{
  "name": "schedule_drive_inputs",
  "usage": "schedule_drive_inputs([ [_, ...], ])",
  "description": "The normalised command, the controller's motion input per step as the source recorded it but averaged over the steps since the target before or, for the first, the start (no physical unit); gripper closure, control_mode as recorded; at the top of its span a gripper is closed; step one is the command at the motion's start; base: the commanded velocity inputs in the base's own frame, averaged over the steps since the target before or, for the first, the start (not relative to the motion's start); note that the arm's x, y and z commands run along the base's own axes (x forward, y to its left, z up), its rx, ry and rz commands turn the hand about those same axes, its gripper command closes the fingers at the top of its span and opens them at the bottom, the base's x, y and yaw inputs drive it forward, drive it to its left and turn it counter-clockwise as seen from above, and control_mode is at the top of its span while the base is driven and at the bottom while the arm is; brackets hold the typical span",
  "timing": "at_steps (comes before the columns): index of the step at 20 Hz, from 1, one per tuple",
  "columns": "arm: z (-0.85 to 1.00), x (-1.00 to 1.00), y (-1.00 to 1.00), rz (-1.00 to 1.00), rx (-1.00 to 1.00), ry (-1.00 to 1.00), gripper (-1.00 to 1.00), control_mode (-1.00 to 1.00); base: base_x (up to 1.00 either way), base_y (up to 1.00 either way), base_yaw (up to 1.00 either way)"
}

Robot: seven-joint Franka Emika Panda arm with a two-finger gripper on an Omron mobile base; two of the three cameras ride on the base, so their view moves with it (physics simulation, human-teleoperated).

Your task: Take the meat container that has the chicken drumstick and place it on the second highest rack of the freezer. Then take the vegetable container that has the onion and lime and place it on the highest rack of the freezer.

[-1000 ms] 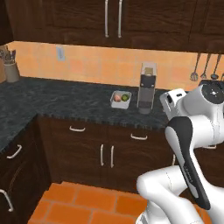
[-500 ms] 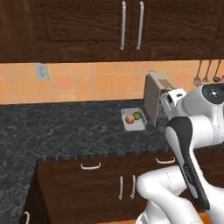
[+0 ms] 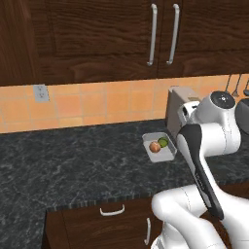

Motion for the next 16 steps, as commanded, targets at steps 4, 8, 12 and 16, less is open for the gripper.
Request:
schedule_drive_inputs([
  [4,-0.85,-0.17,-0.24,0.14,-0.02,0.21,-1.00,-1.00,0.00,0.00,0.00],
  [8,-0.74,-0.18,0.00,0.17,0.00,0.00,-1.00,-1.00,0.00,0.00,0.00],
  [12,-0.47,0.00,-0.02,0.11,0.01,-0.01,-1.00,-1.00,0.00,0.00,0.00],
  [16,-0.03,0.12,-0.12,0.03,0.02,0.01,-1.00,-1.00,0.00,0.00,0.00],
])
